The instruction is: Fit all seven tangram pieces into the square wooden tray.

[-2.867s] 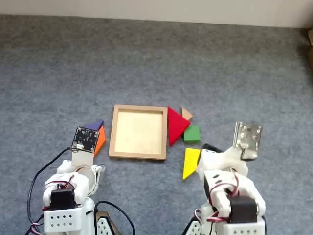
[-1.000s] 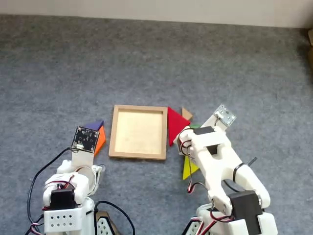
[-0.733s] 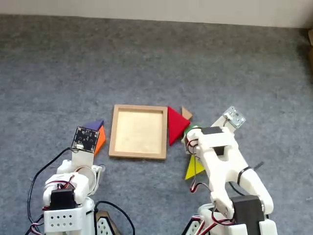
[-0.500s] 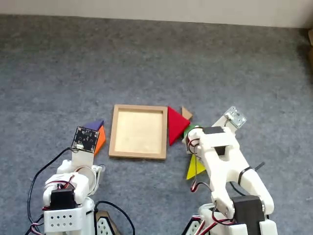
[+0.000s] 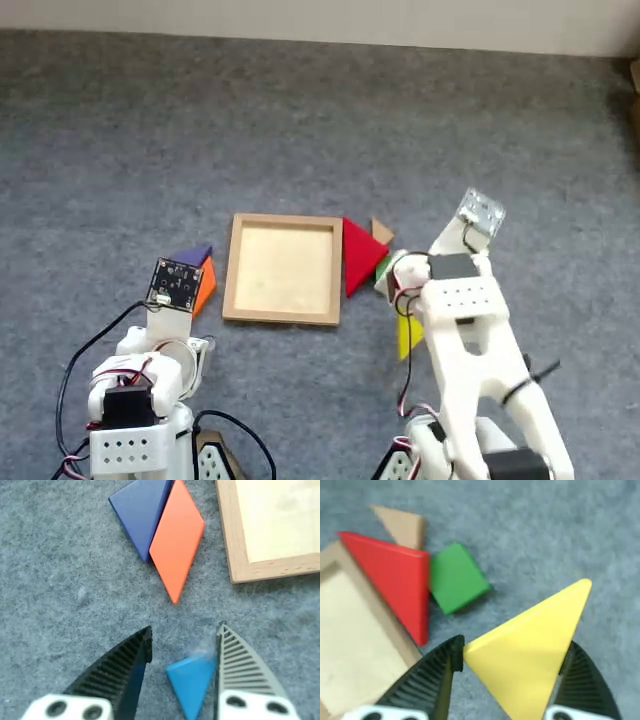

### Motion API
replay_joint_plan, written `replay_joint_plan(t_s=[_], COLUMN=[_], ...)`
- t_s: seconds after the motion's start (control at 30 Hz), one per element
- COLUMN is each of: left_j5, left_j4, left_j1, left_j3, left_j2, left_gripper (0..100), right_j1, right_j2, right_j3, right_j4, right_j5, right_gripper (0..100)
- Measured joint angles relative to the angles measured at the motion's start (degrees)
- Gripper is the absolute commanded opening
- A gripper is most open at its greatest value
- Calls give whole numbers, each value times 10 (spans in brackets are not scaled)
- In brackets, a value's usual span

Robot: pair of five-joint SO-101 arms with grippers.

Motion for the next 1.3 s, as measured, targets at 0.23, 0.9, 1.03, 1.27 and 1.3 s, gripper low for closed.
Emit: replay_joint_plan(t_s=[0.23, 0.9, 1.03, 1.27, 1.3], left_j5=[0, 0, 0, 0, 0], left_j4=[0, 0, 0, 0, 0], left_j1=[0, 0, 0, 0, 0], left_j3=[0, 0, 0, 0, 0], left_j2=[0, 0, 0, 0, 0], left_gripper=[214, 214, 214, 214, 214], right_j1=[-53, -224, -229, -244, -247], right_j2=[-43, 157, 228, 286, 287], right_j3=[-7, -84, -139, -170, -171], right_j4=[-8, -234, -236, -238, -238], right_j5=[107, 295, 295, 267, 254], right_gripper=[228, 228, 228, 228, 228])
